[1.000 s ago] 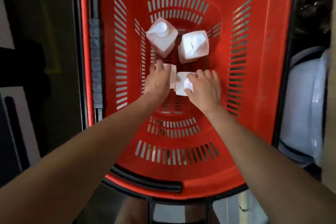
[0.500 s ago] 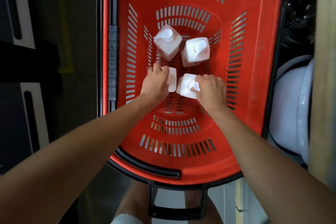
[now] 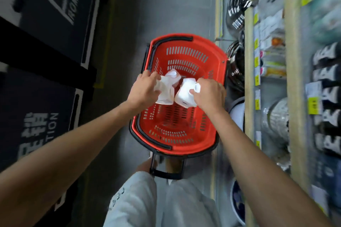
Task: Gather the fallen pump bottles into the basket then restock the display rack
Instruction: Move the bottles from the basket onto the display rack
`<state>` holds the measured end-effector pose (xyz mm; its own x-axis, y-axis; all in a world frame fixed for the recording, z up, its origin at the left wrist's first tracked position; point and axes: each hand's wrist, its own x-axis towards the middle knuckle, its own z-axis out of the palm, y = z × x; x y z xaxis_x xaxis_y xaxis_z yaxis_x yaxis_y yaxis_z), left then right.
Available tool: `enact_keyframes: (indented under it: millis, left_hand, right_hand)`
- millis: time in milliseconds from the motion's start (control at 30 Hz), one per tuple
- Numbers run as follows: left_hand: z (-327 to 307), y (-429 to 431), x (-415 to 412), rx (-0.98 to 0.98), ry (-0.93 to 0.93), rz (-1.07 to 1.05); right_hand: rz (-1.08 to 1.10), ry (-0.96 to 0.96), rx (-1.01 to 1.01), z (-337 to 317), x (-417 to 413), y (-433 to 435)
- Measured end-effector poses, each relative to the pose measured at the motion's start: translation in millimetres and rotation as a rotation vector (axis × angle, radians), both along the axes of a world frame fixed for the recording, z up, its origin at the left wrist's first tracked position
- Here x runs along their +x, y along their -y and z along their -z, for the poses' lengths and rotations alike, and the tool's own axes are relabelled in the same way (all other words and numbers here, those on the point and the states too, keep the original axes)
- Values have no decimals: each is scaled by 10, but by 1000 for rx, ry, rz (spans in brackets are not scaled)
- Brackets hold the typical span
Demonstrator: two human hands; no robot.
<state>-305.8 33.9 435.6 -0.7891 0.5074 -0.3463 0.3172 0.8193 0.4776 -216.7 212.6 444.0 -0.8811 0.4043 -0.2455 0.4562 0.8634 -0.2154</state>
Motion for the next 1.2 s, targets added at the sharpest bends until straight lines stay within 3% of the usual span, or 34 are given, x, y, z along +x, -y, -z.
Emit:
enact_keyframes:
  millis: [300,633,933,1200]
  left_hand:
    - [-1821,768,374,50,-212,-185]
    - [-3138,2132,850,42,-425,-487]
    - [-3991,3534,1221,34,-664,-737]
    - [-4376,4721,1100,-81,-708,-652]
  right_hand:
    - [-167,-78,-29,-1753,32,517]
    - [-524,-251,-66,-2912,-37,1711]
    - [-813,-421,-100,-3724,-284,3171]
    - [-945,-505,-105,-4151,-610,4392]
